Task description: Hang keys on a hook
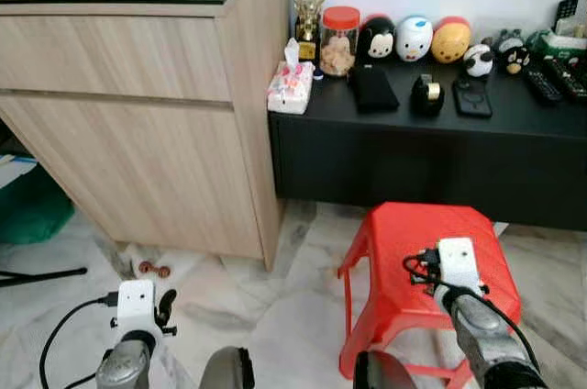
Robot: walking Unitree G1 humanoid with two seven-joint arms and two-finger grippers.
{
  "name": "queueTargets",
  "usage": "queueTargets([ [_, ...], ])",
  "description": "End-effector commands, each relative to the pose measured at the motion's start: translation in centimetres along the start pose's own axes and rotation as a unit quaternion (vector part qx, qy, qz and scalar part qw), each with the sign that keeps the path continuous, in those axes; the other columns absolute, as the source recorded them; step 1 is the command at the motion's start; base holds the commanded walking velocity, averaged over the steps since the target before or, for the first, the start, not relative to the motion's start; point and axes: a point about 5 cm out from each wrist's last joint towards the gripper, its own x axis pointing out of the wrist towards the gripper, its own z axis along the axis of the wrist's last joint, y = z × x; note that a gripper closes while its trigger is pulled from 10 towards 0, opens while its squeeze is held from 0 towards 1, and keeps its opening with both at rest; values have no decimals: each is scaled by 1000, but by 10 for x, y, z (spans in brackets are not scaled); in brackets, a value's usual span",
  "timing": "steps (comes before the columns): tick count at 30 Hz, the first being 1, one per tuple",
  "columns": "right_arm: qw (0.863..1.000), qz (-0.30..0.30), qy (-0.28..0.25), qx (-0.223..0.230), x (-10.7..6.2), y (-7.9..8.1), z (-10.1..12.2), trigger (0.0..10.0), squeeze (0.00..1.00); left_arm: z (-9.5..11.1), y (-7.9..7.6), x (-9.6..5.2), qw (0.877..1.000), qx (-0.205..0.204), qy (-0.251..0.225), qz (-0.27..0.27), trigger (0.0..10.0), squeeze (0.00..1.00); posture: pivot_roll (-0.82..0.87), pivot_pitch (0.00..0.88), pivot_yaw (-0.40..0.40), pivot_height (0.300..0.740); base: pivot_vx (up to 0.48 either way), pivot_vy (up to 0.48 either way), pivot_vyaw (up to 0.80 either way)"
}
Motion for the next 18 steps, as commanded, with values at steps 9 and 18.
queueTargets([
  [9,994,51,32,95,4,-6,16,10000,0,-1,-2,1,1000,10,3,-7,10000,0,-67,9,7,616,0,0,0],
  [18,999,7,-30,-18,3,-19,35,10000,0,-1,-2,1,1000,10,2,-6,10000,0,-62,4,5,616,0,0,0],
])
